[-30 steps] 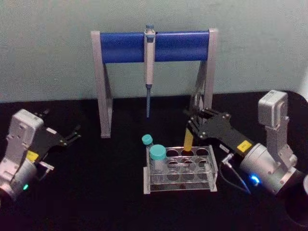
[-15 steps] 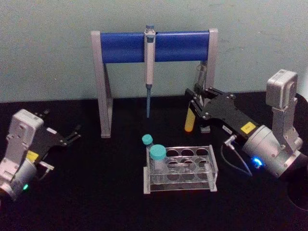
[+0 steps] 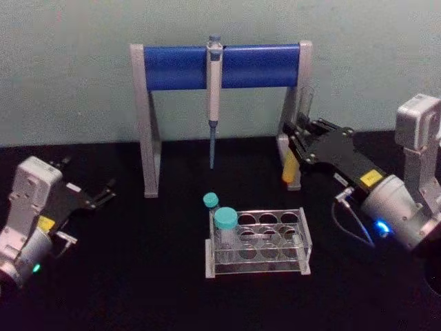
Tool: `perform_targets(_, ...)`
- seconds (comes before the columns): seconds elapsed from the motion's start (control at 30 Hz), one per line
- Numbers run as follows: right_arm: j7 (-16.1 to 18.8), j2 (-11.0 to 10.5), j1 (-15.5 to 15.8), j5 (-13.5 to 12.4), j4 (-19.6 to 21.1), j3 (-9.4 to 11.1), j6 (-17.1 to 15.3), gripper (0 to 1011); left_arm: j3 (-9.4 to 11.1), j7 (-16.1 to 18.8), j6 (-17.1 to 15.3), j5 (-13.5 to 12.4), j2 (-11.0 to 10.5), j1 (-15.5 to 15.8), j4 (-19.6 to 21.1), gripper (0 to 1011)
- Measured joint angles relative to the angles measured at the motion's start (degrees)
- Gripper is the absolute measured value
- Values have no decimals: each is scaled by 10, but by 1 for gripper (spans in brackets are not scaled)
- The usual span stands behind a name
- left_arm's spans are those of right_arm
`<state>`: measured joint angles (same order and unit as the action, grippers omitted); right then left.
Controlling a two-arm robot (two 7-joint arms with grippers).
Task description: Pick up the test tube from the test tube rack, shake it, then place it back into the test tube rack.
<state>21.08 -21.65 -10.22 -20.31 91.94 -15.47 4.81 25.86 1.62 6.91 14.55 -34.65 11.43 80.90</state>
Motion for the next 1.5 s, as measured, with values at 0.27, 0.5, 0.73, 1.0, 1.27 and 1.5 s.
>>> perform_targets(0.27,-8,-23,46,2,53,16,-28,232,0,0,0,0,0,0,0,1010)
perform_targets(0.5,16,-33,62,-13,77,3,-44,232,0,0,0,0,0,0,0,1010)
perform_targets(0.73,41,-18,29,-29,45,-26,-39,232,0,0,0,0,0,0,0,1009)
perform_targets(1.0,35,8,-13,-27,-10,-38,-7,232,0,0,0,0,0,0,0,1010)
perform_targets(1.27,9,19,-26,-4,-37,-32,10,232,0,0,0,0,0,0,0,1010)
perform_targets(1.5,4,19,-21,3,-36,-23,8,232,0,0,0,0,0,0,0,1010)
